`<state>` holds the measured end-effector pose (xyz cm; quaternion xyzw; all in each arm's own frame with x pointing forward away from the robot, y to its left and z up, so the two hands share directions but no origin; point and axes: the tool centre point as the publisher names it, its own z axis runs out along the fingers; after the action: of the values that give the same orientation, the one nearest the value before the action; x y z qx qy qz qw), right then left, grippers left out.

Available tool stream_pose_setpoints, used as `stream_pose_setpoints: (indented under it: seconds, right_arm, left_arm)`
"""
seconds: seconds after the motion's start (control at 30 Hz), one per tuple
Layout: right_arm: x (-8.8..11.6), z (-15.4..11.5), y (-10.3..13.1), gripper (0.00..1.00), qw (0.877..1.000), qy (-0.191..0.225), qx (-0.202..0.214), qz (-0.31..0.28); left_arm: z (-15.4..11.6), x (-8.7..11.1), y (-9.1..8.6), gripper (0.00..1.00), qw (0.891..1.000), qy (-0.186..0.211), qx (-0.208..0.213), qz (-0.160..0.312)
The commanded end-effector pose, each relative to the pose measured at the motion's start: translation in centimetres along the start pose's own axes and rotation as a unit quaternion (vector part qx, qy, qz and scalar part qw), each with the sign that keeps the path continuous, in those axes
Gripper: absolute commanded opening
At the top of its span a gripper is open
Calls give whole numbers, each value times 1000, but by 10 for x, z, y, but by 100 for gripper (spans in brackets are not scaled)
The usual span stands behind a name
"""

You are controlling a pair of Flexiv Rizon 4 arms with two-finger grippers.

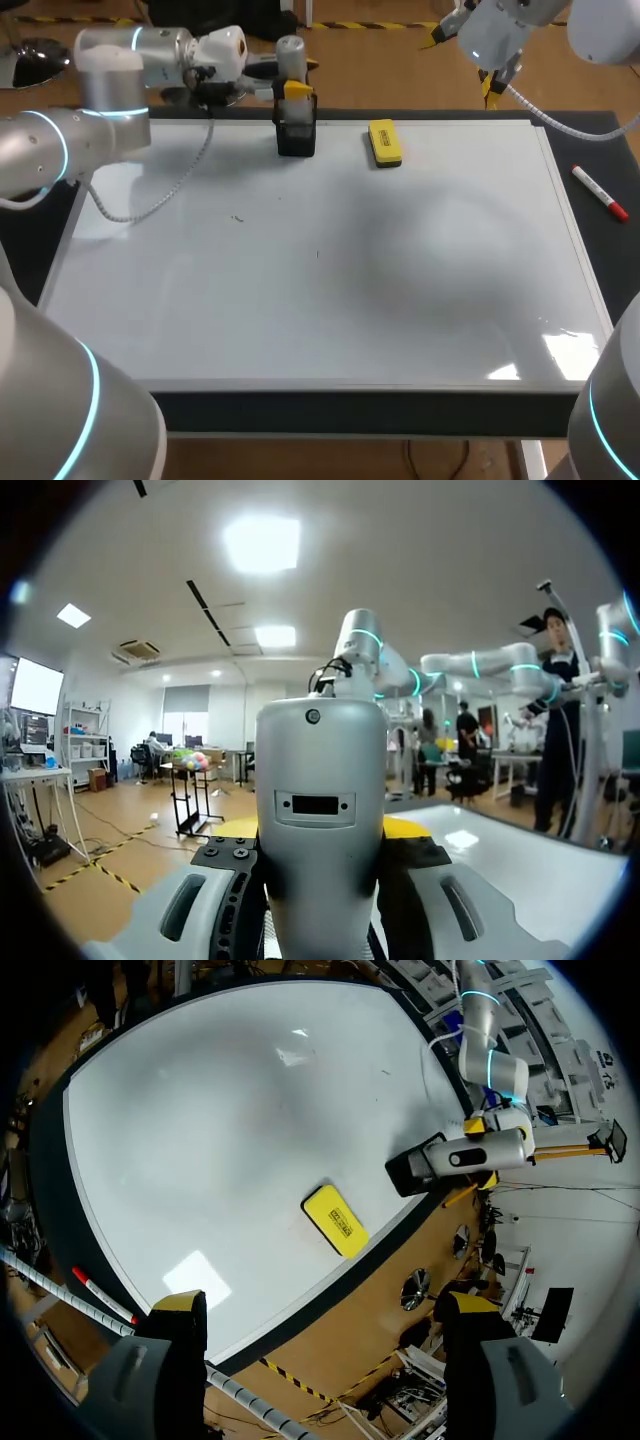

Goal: Pick up the inspection probe, press it on each red-marked spot on the whiteboard one by one, put down the probe, pick up the eraser, and wipe off all the red marks.

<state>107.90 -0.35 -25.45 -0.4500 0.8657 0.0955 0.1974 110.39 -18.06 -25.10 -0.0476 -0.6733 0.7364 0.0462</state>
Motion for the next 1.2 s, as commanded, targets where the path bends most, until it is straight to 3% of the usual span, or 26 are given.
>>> stream_pose_setpoints:
  seconds: [0.03, 1.2]
  right_arm:
    - [-1, -1, 0, 100, 1000, 4, 1, -1]
    - [-1, -1, 0, 100, 1000, 4, 1, -1]
  left_arm:
    - [1, -4, 2, 0, 1000, 3, 1, 6]
    - [-6, -9, 12, 0, 1000, -5, -10, -2]
